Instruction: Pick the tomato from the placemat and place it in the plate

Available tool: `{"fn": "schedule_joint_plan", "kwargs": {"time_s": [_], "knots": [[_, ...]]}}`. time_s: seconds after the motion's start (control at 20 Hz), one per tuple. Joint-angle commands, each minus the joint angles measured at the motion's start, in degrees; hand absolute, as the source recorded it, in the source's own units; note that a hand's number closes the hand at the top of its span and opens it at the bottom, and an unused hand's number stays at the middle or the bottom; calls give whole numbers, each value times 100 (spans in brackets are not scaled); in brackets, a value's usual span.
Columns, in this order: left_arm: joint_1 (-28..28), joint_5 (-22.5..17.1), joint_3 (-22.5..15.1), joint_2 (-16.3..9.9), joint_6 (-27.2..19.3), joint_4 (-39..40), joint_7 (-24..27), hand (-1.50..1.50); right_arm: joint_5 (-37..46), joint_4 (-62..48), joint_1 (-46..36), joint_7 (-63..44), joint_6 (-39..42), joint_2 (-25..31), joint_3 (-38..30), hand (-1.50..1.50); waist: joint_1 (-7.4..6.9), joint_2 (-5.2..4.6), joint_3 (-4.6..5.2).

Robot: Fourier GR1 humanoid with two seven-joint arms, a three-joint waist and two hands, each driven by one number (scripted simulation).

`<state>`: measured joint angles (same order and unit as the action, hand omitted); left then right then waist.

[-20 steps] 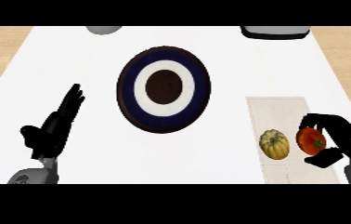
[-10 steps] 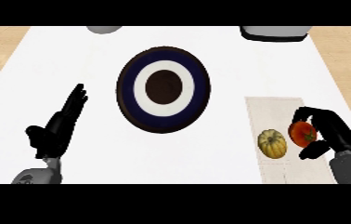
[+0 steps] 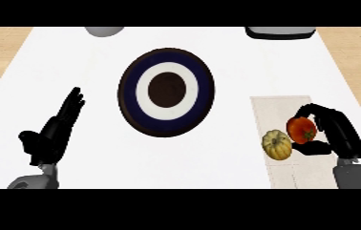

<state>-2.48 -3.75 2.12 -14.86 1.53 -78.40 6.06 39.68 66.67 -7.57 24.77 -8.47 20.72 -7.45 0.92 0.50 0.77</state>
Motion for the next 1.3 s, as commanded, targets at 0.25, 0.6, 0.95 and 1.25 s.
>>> {"fn": "schedule_joint_plan", "kwargs": {"time_s": [0.25, 0.6, 0.95, 1.25], "knots": [[301, 106, -76, 123, -25, -245, 60, 0, -505, 2702, 684, -630, -203, -605, -50, 150, -35, -18, -73], [-227, 229, 116, 225, -8, 375, 225, 0, -309, 3789, 409, -1693, 333, -806, 324, 150, -79, -47, -75], [-198, 368, 67, 274, 37, 245, 77, 0, 121, 3592, -494, -2459, 656, -1187, 1004, 150, -103, -50, -76], [-104, 185, 259, 147, 289, 306, 212, 0, 644, 2437, -1681, -3008, 563, -1891, 1592, 150, -150, -59, -75]]}}
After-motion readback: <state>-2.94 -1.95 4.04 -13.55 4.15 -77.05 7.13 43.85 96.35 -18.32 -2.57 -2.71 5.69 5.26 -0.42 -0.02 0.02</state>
